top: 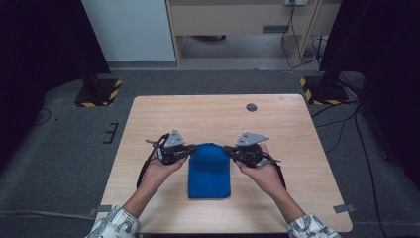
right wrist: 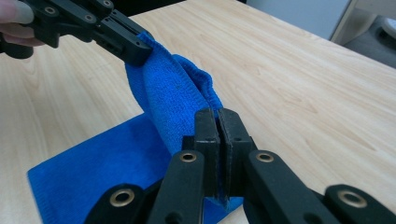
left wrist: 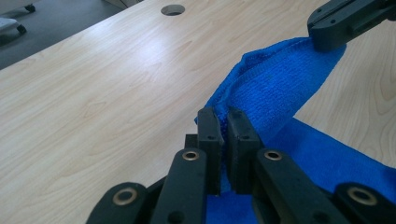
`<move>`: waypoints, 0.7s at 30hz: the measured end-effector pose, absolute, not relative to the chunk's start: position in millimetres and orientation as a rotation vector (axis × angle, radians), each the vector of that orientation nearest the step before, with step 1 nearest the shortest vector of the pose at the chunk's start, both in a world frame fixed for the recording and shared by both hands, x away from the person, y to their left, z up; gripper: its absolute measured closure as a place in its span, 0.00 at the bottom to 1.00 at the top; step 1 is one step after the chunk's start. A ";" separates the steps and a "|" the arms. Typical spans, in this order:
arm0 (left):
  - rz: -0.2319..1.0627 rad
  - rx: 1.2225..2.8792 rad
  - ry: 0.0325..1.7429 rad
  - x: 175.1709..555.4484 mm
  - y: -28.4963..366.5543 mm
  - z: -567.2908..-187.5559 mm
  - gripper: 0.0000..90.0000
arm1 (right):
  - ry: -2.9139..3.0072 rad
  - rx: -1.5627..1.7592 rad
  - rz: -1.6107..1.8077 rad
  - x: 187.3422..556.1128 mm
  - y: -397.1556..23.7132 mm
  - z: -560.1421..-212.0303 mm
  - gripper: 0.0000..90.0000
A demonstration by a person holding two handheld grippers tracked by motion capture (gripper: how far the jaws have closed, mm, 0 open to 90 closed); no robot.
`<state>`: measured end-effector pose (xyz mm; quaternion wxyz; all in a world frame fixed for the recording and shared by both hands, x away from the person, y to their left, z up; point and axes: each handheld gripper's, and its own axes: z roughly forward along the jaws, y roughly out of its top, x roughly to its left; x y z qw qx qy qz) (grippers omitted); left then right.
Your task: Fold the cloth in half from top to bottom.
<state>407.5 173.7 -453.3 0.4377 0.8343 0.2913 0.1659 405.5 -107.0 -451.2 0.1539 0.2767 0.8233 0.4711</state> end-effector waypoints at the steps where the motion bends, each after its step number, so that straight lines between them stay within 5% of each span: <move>1: 0.413 2.078 0.722 405.8 173.8 -454.3 0.95 | 2.365 0.791 1.351 403.3 -106.5 -452.2 0.97; 21: 0.366 2.089 0.694 372.5 178.3 -465.8 0.95 | 2.418 0.754 1.339 373.9 -108.0 -475.4 0.97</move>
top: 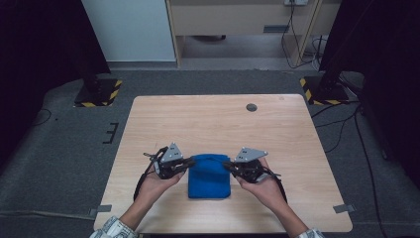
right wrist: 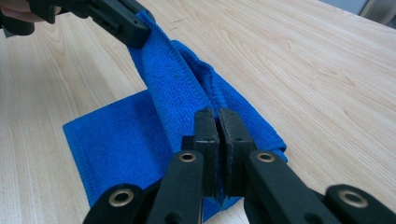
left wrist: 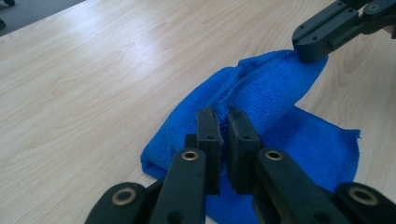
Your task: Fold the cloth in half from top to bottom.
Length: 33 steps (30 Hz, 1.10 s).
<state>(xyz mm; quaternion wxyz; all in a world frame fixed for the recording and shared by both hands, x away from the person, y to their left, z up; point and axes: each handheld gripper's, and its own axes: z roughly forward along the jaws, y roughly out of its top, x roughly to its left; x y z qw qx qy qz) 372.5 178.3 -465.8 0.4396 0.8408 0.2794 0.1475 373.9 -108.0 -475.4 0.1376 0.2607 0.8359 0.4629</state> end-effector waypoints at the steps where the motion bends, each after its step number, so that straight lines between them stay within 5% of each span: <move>1: 0.364 2.089 0.696 370.9 178.6 -466.5 0.94 | 2.418 0.754 1.343 372.9 -108.3 -475.5 0.97; 33: 0.299 2.086 0.708 343.2 183.1 -479.1 0.92 | 2.432 0.696 1.332 349.6 -108.6 -480.1 0.95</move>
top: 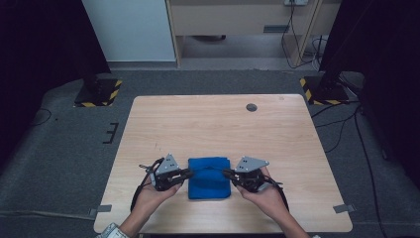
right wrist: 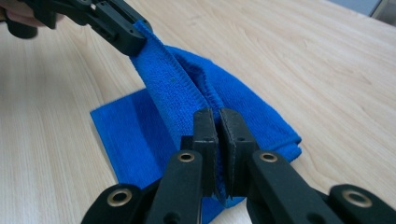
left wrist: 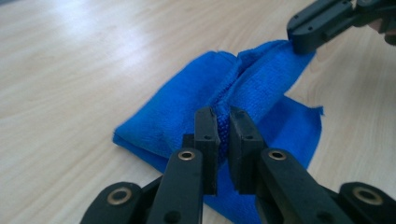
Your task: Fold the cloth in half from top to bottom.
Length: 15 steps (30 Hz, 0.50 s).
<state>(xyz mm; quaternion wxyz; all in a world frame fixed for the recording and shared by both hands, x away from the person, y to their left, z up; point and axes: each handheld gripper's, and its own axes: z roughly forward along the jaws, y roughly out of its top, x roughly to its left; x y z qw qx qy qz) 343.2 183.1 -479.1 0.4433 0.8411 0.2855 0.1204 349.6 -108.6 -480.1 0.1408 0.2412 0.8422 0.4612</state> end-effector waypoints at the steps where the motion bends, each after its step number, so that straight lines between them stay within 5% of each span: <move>1: 0.290 2.102 0.702 342.6 182.1 -480.1 0.92 | 2.438 0.699 1.328 349.3 -109.0 -481.3 0.95; 15: 0.255 2.198 0.690 336.7 180.7 -495.5 0.85 | 2.530 0.691 1.244 340.9 -106.6 -496.9 0.94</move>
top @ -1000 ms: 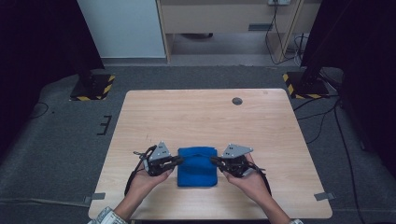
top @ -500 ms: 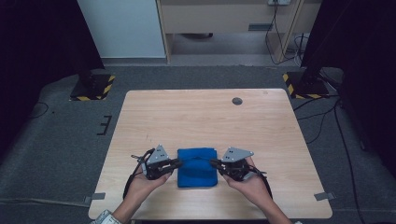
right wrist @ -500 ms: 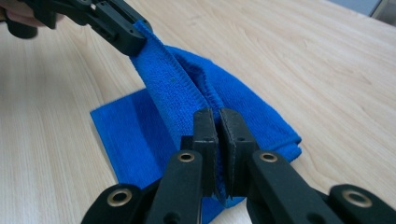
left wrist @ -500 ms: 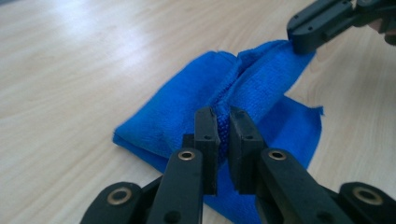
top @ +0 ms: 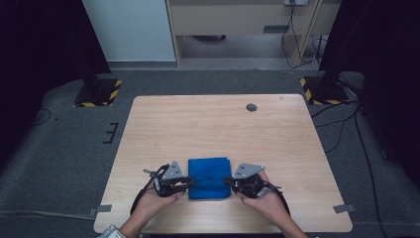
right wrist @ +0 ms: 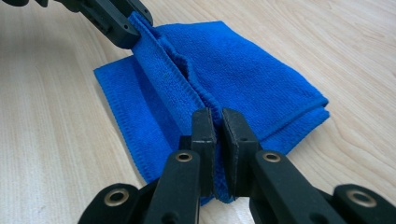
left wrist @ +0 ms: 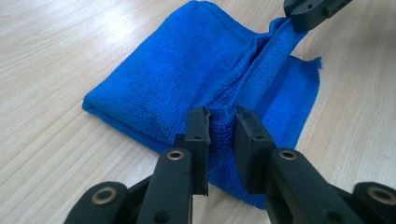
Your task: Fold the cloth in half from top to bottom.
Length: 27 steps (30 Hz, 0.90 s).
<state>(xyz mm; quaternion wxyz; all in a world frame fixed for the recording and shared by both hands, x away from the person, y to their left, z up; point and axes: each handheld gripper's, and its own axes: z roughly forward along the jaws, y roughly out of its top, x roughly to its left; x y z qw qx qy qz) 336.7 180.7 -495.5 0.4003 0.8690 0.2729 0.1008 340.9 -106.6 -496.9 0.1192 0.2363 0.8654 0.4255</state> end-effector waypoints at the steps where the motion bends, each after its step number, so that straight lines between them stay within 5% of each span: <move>1: 0.254 2.199 0.689 336.0 181.3 -495.6 0.85 | 2.533 0.689 1.239 339.8 -105.8 -496.9 0.94; 27: 0.234 2.195 0.675 321.0 187.8 -495.8 0.76 | 2.593 0.623 1.230 317.4 -98.9 -496.8 0.89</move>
